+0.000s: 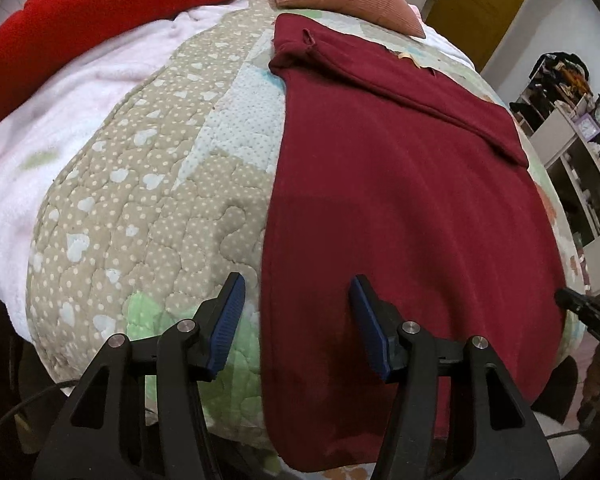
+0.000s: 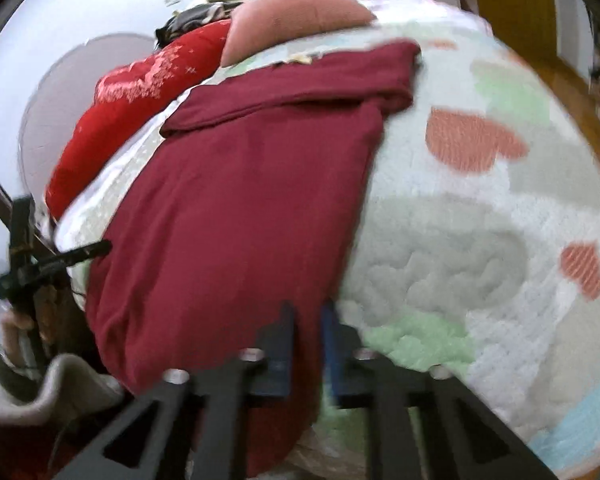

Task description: Fold small clothes

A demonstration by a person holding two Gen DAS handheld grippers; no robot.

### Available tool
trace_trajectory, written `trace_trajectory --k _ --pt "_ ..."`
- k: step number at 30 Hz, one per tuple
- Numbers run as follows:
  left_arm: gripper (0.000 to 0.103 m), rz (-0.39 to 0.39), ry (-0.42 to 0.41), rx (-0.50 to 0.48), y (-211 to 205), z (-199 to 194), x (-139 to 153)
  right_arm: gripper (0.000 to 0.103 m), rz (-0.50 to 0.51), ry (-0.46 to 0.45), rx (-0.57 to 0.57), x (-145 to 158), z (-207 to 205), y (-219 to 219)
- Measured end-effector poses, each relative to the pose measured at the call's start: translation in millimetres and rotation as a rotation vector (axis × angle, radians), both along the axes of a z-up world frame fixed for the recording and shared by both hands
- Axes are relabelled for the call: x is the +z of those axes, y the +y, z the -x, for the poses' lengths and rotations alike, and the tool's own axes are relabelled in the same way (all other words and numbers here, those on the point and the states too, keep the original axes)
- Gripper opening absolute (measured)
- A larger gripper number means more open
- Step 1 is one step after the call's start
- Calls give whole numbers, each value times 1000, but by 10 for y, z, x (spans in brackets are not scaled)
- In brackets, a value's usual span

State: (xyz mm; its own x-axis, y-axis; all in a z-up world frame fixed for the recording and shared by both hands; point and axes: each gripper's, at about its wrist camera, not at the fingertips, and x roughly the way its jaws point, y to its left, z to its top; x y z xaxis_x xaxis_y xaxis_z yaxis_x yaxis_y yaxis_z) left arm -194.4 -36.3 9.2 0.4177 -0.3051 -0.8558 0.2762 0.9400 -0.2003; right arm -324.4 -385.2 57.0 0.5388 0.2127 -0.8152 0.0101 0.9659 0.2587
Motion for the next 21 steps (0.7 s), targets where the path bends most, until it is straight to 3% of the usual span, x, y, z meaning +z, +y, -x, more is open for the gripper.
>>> trace_trajectory --k 4,8,15,16,19,21 --pt "55 2 1 7 25 17 -13 9 154 21 22 34 -33 -19" --pt "55 -5 -1 16 32 38 -12 9 205 50 25 -64 -117 8" --pt "55 -29 -10 17 9 93 -7 11 85 39 10 20 66 -163" --pt "55 -30 -10 17 5 96 -6 13 46 37 8 10 107 -201" --pt "55 -36 -7 16 7 112 8 37 -21 54 6 -45 221 -241" --pt "55 -37 -5 10 23 141 22 38 -46 63 19 -69 296 -223"
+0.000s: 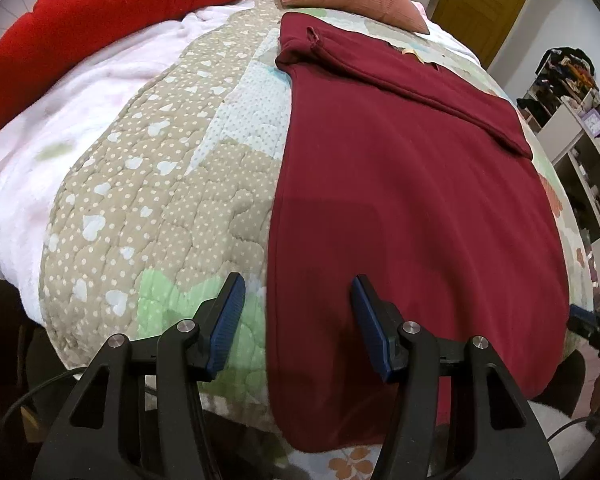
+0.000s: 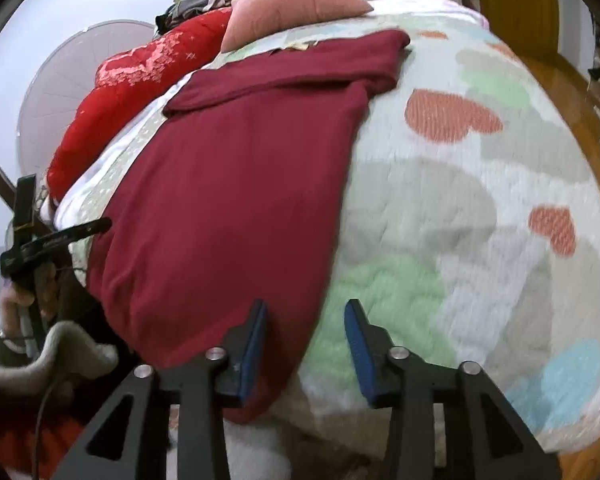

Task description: Fold small clothes

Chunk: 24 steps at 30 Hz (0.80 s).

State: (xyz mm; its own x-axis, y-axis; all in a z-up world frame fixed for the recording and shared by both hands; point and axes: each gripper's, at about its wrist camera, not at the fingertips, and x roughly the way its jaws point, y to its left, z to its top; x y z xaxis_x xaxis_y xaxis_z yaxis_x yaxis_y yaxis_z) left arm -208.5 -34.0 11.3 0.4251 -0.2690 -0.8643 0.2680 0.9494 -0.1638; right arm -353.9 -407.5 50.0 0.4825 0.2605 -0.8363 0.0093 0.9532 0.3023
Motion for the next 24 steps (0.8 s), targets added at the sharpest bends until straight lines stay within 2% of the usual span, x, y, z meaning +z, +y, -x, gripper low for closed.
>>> trace_trajectory --k 5,11,21,24 --pt "55 37 22 -18 80 85 19 39 -70 10 25 -56 135 7" --pt "55 93 61 -21 203 167 11 40 -102 22 54 -115 155 81" --pt "55 64 101 -52 207 329 -92 42 -140 30 90 -171 133 158" --pt "63 80 109 -47 196 334 -121 42 -149 31 84 -189 122 148"
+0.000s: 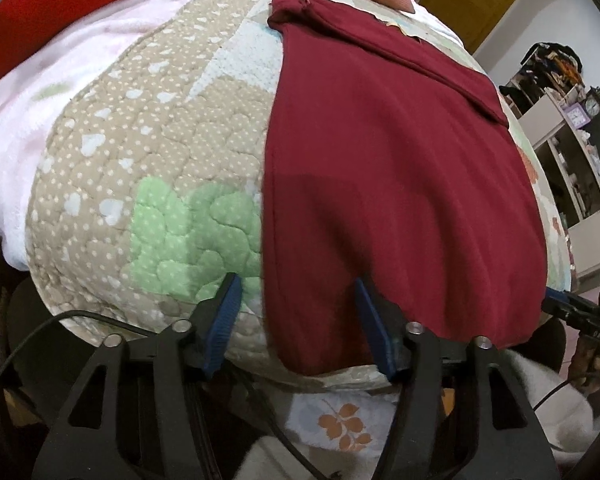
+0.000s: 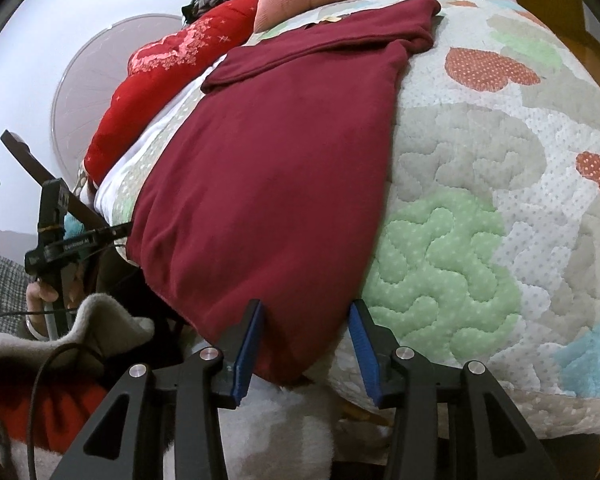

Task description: Fold small clothes

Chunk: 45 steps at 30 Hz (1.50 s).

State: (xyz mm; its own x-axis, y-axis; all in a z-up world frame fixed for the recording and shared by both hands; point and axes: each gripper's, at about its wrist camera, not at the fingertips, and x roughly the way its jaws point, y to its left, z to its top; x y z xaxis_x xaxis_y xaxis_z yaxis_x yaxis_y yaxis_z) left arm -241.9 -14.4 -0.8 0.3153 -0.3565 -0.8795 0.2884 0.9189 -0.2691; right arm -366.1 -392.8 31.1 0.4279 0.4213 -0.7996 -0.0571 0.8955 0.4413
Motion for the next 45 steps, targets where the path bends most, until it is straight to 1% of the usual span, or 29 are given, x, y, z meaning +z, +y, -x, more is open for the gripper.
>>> trace_trajectory --k 1,2,4,5,7,9,10,11,13,15,17,19,21,23,25,28,30,32,33,34,35,37,39,40,41,42,43,44,45 --pt "67 7 3 3 -3 -8 -2 43 1 0 2 2 -5 4" --pt "69 11 5 6 -13 -8 -9 43 6 -1 5 8 -11 12" --pt "69 -5 5 2 -60 -14 -30 43 30 -4 4 50 -24 17" --pt "69 -14 3 -5 -72 -13 -39 43 45 -19 -3 114 -34 29" --pt "69 -13 2 -9 -75 -24 -47 43 43 -58 -4 270 -67 30" --pt "69 -14 -5 -8 -90 -24 -58 43 46 -128 -3 471 -132 52" --pt "63 -21 -13 -10 -98 -13 -55 43 46 -172 5 571 -187 94" --pt "53 -29 -20 -18 -112 -2 -54 43 43 -205 23 637 -259 163" --pt "44 -39 -33 -38 -143 19 -47 43 38 -220 61 657 -399 328" --pt "35 -28 -28 -32 -118 14 -51 43 33 -220 117 605 -558 595" --pt "20 0 -14 -32 -90 3 -46 43 30 -217 193 531 -711 930" --pt "16 10 -7 -44 -99 16 -17 43 38 -223 268 489 -856 1271" --pt "16 15 -11 -71 -143 45 6 43 59 -227 311 472 -968 1513" --pt "16 42 6 -82 -152 37 -14 43 54 -229 337 450 -1022 1611" --pt "16 66 27 -57 -125 -4 -51 43 46 -230 343 435 -1034 1676" --pt "19 132 79 -12 -43 -77 -101 43 58 -221 294 445 -963 1491" --pt "27 173 116 7 -17 -120 -114 43 56 -201 214 468 -851 1208" --pt "44 204 136 13 -33 -136 -99 43 50 -181 133 486 -717 934" --pt "49 206 136 6 -76 -137 -78 43 54 -166 79 485 -608 737" --pt "56 202 131 -1 -110 -127 -62 46 61 -153 42 483 -524 600" --pt "63 196 124 -9 -150 -118 -50 46 72 -134 -2 469 -405 430" --pt "66 179 109 -16 -212 -100 -35 46 83 -101 -56 423 -243 228" --pt "66 158 107 -16 -250 -103 -21 46 73 -63 -101 351 -57 48" --pt "65 153 104 -20 -255 -101 -7 46 48 -39 -117 286 50 -32" --pt "61 147 96 -24 -259 -97 12 46 31 -27 -121 260 94 -95" --pt "54 134 74 -37 -280 -87 47 46 3 -15 -119 204 166 -121" --pt "38 118 59 -50 -305 -81 62 46 -23 -10 -107 163 203 -111" --pt "24 99 45 -63 -334 -81 65 46 -50 -7 -91 121 229 -107" --pt "20 68 25 -71 -350 -68 56 46 -70 -6 -79 97 262 -149"
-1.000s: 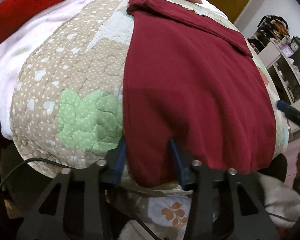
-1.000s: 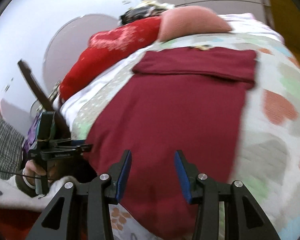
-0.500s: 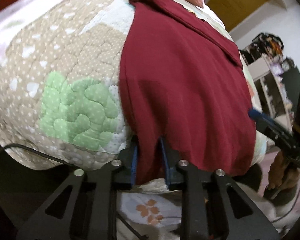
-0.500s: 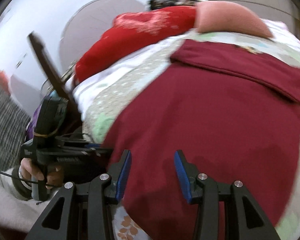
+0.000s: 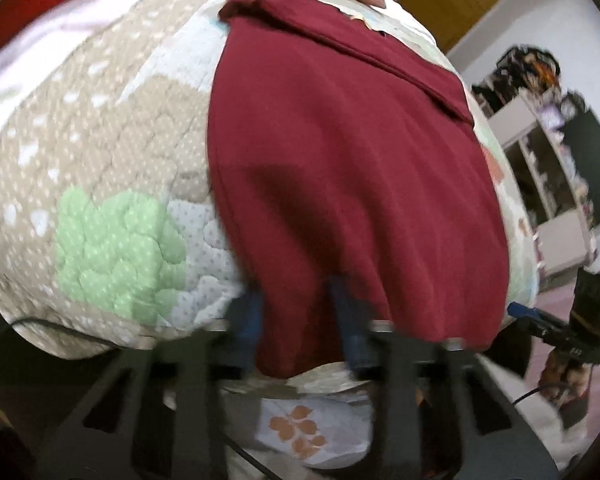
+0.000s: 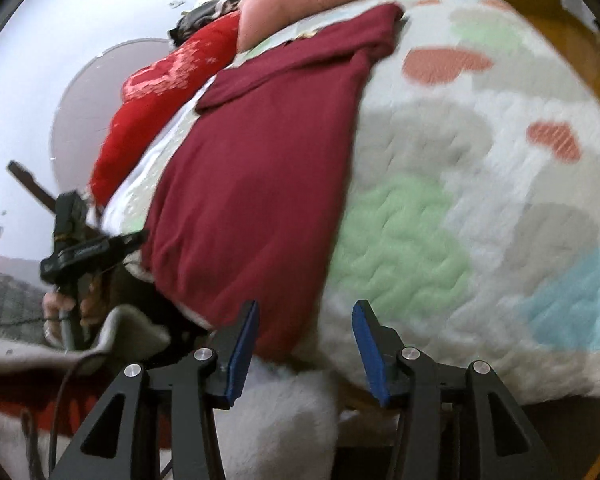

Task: Fold small clothes
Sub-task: 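Grasp the sweater hem with the left gripper and start lifting it, then lift the hem with the left gripper and fold it toward the collar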

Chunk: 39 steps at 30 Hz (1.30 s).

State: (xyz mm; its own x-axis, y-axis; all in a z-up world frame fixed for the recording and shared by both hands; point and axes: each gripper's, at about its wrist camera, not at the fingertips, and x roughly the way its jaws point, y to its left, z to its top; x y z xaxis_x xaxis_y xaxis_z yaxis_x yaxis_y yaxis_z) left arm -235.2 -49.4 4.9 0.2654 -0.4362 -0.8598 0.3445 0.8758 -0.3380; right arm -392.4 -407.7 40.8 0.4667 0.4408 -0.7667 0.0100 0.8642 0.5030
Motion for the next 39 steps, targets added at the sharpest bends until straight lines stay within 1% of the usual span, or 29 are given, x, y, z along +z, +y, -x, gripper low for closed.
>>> trace_trajectory --k 2,5,7,9,10,11,12,14,15,19,23,26,28,30,31,34,35,37,39 --pt "12 -12 -7 -1 21 9 -36 46 -66 0 28 -114 -1 33" --pt "9 7 15 20 170 24 -43 46 -149 0 66 -262 -69 108" --pt "9 -15 1 35 254 39 -32 46 -167 2 95 -317 -120 196" --pt "8 -6 14 54 324 34 -51 46 -184 1 123 -363 -186 291" --pt "8 -2 18 59 332 35 -60 42 -197 -2 124 -389 -222 329" --pt "8 -7 13 57 328 44 -54 32 -210 -2 120 -411 -253 344" --pt "8 -21 -1 49 300 61 -42 27 -243 -9 113 -421 -278 360" --pt "8 -36 -11 37 267 64 -23 15 -301 -34 103 -394 -315 377" --pt "8 -32 -9 34 268 57 -5 14 -306 -44 101 -350 -326 383" --pt "8 12 -31 29 267 12 140 13 -306 -105 106 -83 -330 363" --pt "8 82 -62 16 216 -138 323 13 -325 -210 99 273 -485 275" --pt "8 102 -120 22 149 -367 503 13 -303 -289 70 476 -680 184" --pt "8 117 -159 36 122 -531 612 13 -297 -322 38 561 -831 124" --pt "6 137 -204 55 71 -791 740 13 -279 -352 8 636 -1011 42" --pt "6 141 -212 54 55 -891 773 13 -268 -369 -8 679 -1140 -4" --pt "6 133 -191 62 -50 -1178 779 13 -255 -392 -27 753 -1466 -87" --pt "6 151 -183 52 -63 -1204 784 13 -235 -386 -40 767 -1560 -109" --pt "6 192 -176 24 -44 -1168 793 13 -226 -372 -46 763 -1677 -122" --pt "7 193 -138 14 15 -1090 754 13 -217 -367 -29 746 -1735 -99"
